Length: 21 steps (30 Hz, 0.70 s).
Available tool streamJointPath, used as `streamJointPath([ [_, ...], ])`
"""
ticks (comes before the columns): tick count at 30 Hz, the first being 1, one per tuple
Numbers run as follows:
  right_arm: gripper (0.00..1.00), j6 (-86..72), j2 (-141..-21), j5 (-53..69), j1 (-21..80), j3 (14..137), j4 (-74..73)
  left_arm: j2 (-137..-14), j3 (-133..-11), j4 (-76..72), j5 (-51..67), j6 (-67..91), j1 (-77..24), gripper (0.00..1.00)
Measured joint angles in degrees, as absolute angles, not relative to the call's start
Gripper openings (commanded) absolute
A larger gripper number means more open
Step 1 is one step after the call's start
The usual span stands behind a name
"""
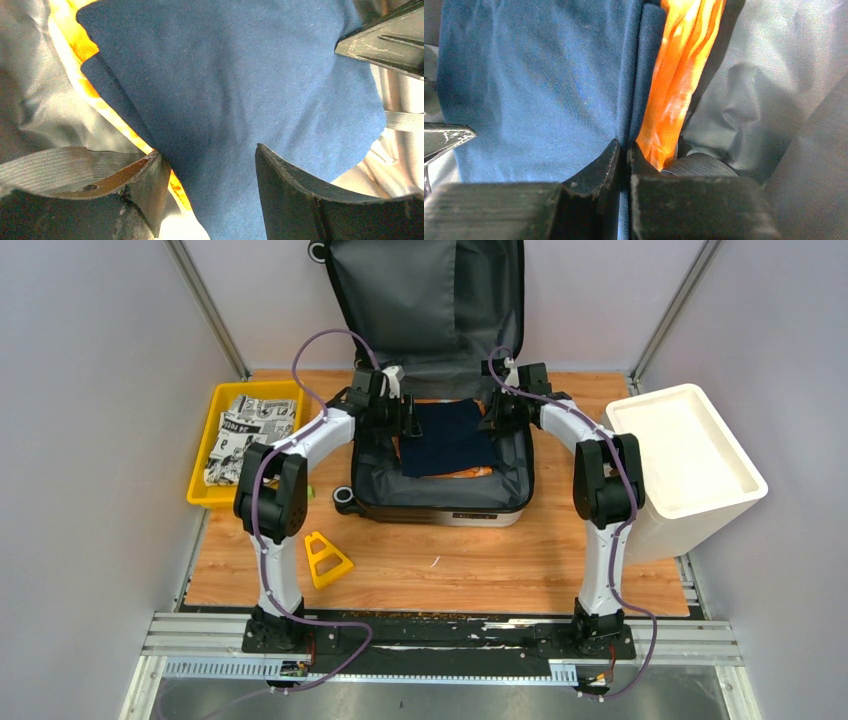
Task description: Open, take out, and arrange the luggage
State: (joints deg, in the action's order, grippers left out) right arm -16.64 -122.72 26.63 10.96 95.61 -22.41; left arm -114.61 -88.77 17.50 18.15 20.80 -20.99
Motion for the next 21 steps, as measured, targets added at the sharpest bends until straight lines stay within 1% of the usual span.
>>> streamJointPath([
  [7, 0.0, -16.6, -122.7, 26.6, 10.9, 95.6, -22.4, -110.6, -88.1, 17.3, 18.2, 22.4, -21.0, 0.68],
  [16, 0.0, -16.6, -122.7, 26.7, 10.9, 95.6, -22.4, -109.3, -87.4, 16.4, 18.6, 23.4, -21.0, 0.68],
  [18, 0.0, -16.6, -122.7, 26.7, 10.9, 95.6, -22.4, -109.3, -87.3, 16.4, 18.6, 23.4, -21.0, 0.71],
  [21, 0.0, -16.6, -122.7, 26.7, 10.9, 95.6, -22.4, -109.3, -87.3, 16.6, 17.8, 23.1, -21.0, 0.79],
])
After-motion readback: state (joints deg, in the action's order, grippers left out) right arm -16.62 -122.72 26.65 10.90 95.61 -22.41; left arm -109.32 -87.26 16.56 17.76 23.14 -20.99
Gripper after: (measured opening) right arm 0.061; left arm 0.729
